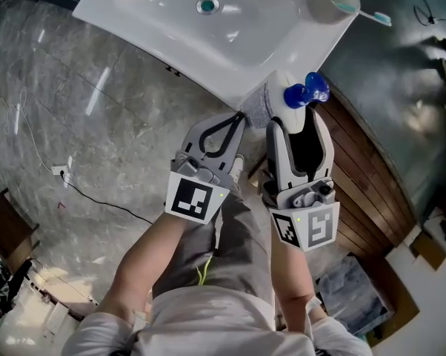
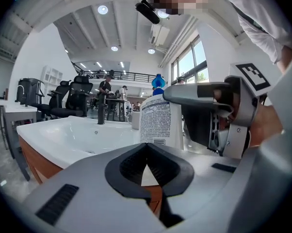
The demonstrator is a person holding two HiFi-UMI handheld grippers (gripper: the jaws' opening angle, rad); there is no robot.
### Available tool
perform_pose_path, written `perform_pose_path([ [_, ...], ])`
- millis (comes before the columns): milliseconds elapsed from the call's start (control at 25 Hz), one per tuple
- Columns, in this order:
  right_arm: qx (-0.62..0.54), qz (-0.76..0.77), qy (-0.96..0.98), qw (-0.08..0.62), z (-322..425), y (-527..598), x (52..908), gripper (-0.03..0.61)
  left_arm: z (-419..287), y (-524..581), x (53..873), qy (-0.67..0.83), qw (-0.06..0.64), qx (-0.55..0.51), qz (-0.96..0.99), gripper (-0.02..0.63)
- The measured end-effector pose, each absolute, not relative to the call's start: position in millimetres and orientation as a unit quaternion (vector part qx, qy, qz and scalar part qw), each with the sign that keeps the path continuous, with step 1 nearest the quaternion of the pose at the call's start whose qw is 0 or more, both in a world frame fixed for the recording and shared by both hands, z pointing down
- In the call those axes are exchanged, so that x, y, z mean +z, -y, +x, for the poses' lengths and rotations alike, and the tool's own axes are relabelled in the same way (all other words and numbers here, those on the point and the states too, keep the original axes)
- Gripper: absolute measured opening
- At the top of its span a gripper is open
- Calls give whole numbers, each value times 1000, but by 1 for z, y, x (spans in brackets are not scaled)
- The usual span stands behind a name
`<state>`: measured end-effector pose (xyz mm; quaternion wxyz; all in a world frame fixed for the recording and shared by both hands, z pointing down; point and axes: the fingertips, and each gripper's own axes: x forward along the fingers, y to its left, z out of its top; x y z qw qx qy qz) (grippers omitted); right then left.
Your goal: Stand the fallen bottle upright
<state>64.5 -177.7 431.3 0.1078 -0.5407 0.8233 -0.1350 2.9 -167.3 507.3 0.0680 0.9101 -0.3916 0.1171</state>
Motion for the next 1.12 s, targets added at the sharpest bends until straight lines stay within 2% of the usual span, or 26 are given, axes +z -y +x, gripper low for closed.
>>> perform_pose_path([
  [360, -105, -533, -836, 78, 55, 173, 430, 238, 5, 185, 507, 405, 55, 110, 906, 15],
  [1120, -80, -534, -839, 65, 46, 173, 432, 238, 6, 216, 504, 431, 50, 67, 898, 14],
])
